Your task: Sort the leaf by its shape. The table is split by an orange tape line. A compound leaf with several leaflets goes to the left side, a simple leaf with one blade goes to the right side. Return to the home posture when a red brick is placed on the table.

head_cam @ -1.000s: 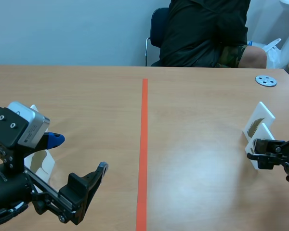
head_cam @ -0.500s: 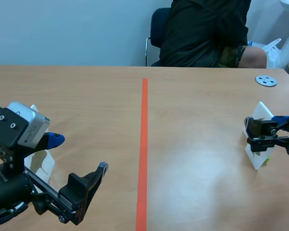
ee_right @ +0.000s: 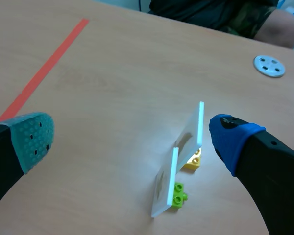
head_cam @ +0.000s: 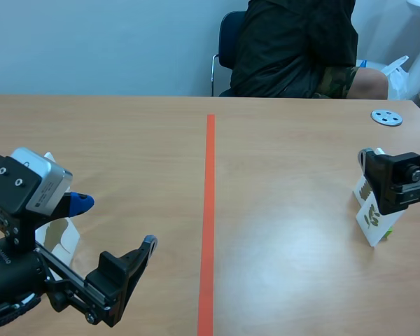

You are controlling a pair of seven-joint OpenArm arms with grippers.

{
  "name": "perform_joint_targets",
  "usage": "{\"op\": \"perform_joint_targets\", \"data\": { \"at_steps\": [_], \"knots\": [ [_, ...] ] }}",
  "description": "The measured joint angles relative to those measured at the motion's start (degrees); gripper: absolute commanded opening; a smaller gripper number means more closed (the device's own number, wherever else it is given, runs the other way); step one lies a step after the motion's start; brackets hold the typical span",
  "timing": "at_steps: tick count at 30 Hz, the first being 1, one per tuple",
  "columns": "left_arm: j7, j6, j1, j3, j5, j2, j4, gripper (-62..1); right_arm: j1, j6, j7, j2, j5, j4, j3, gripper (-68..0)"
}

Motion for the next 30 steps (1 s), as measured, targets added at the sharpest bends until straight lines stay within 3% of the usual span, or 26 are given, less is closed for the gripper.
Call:
{"op": "perform_joint_targets", "data": {
  "at_steps": [2,4,10,19,24,26,30],
  "knots": [
    [0.0,0.0,0.0,0.0,0.0,0.0,0.0,1.4,0.0,2.8,-3.7,0.0,0.6,0.9,0.0,0.4],
    [0.0,0.0,0.0,0.0,0.0,0.0,0.0,1.4,0.0,3.7,-5.0,0.0,1.4,1.5,-0.3,0.4],
    [0.0,0.0,0.0,0.0,0.0,0.0,0.0,1.4,0.0,3.2,-5.0,1.4,2.4,1.6,-5.0,0.4],
    [0.0,0.0,0.0,0.0,0.0,0.0,0.0,1.4,0.0,3.2,-4.1,8.4,2.4,1.6,-19.8,0.4],
    [0.0,0.0,0.0,0.0,0.0,0.0,0.0,1.4,0.2,2.9,-4.9,9.4,2.5,1.6,-22.6,0.4],
    [0.0,0.0,0.0,0.0,0.0,0.0,0.0,1.4,0.2,2.8,-6.8,8.7,3.7,1.6,-22.6,0.4],
    [0.0,0.0,0.0,0.0,0.0,0.0,0.0,1.4,-0.1,2.6,-15.2,6.3,6.5,1.7,-22.6,0.4]
  ]
}}
